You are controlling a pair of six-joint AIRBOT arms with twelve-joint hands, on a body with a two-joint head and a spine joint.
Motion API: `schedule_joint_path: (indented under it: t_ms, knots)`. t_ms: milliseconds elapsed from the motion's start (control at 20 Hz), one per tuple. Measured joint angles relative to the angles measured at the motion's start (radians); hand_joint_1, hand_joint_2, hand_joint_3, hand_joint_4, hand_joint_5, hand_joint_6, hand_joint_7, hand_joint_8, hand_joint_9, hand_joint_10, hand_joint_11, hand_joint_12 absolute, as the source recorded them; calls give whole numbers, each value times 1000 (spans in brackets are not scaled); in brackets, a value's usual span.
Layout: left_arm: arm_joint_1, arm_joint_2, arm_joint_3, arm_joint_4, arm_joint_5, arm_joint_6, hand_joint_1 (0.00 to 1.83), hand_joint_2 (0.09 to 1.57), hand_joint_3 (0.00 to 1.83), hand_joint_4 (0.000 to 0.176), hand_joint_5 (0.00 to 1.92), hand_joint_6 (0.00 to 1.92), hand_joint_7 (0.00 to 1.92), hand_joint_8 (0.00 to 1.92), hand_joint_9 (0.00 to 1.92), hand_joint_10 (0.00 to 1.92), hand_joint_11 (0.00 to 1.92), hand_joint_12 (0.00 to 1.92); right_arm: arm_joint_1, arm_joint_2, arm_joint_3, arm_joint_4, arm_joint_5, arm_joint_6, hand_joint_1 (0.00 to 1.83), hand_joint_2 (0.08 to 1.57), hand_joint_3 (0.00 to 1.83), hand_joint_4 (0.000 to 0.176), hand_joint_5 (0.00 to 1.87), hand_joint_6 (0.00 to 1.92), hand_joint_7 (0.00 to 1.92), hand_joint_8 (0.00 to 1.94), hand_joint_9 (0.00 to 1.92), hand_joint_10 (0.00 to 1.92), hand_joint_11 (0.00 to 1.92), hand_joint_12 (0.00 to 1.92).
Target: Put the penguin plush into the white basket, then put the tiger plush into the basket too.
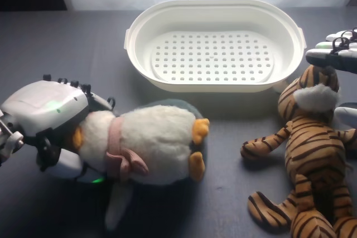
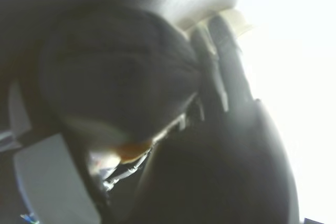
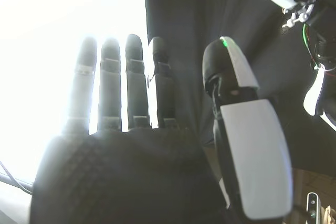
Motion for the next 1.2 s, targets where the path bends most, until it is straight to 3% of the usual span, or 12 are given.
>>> schedule_joint_path:
  t_ms: [150, 350, 400, 500, 550, 600, 700, 800, 900, 1050, 1150, 1200]
  knots:
    - [0, 0, -10, -8, -19, 3, 1276, 1087, 0, 0, 1335, 18, 950, 1292, 822, 1471, 416, 1920, -4, 0, 0, 5, 0, 2, 680, 1319, 6, 12, 459, 4, 405, 4, 310, 3, 125, 377]
    - [7, 61, -56, 6, -138, -22, 1282, 1078, 0, 0, 1330, 16, 999, 1234, 974, 1406, 828, 1852, -4, 0, 2, 7, 0, 3, 680, 1323, 5, 7, 457, 2, 425, 10, 328, 9, 133, 376]
    - [7, 69, -49, -4, -206, -52, 1230, 999, 0, 0, 1419, 76, 947, 1334, 876, 1705, 761, 1907, -4, 0, 3, 7, 0, 3, 676, 1324, 5, 7, 460, 3, 431, 11, 333, 10, 138, 376]
    - [-16, 70, -24, -46, -279, -58, 1288, 1032, 2, 0, 1349, 80, 1120, 974, 906, 1117, 566, 1597, -3, 0, 4, 7, 0, 3, 680, 1331, 7, 2, 459, 2, 429, 8, 335, 9, 141, 375]
    - [-39, 63, -5, -57, -282, -56, 1288, 1012, 11, 0, 1308, 203, 1205, 795, 1041, 838, 720, 1461, -3, 0, 4, 6, 0, 3, 683, 1331, 6, 7, 460, 2, 432, 8, 339, 10, 144, 376]
    - [-87, 35, 37, -82, -279, -52, 1379, 1009, 1, 0, 1272, 262, 1269, 498, 1110, 995, 854, 1378, -3, 0, 6, 6, 0, 3, 669, 1331, 5, 8, 457, 0, 424, 3, 335, 6, 145, 376]
    - [-176, -20, 108, -97, -229, -40, 1307, 994, 1, 0, 1232, 468, 1364, 347, 1226, 716, 1056, 1237, -3, 0, 8, 3, 0, 3, 694, 1330, 2, 4, 467, 3, 430, 4, 349, 8, 164, 385]
    - [-262, -69, 161, -107, -130, 11, 1394, 1024, 0, 0, 1076, 756, 1398, 69, 1122, 1032, 912, 1216, -3, 0, 11, 3, 0, 3, 692, 1328, 0, 0, 472, 3, 442, 6, 351, 5, 156, 385]
    - [-379, -121, 232, -110, 27, 110, 1403, 1022, 0, 0, 1063, 770, 1414, 88, 1100, 949, 802, 983, -3, 0, 14, 5, 0, 3, 674, 1334, 2, 0, 468, 1, 443, 3, 334, 0, 134, 380]
    - [-512, -185, 335, -133, 217, 232, 1282, 1018, 0, 0, 1235, 410, 1224, 705, 1153, 678, 963, 1319, -3, 0, 14, -5, 0, 3, 721, 1335, 1, 0, 472, 1, 445, 1, 342, 2, 142, 396]
    - [-571, -207, 371, -159, 319, 335, 1266, 1044, 0, 0, 1218, 441, 1105, 910, 1073, 316, 791, 1092, -3, 0, 15, -6, 0, 3, 776, 1333, 0, 0, 479, 3, 444, 1, 341, 2, 138, 410]
    - [-578, -207, 370, -187, 342, 390, 1230, 974, 0, 0, 953, 131, 906, 376, 965, 168, 622, 1075, -3, 0, 15, -6, 0, 3, 765, 1332, 0, 0, 498, 7, 451, 3, 340, 1, 137, 416]
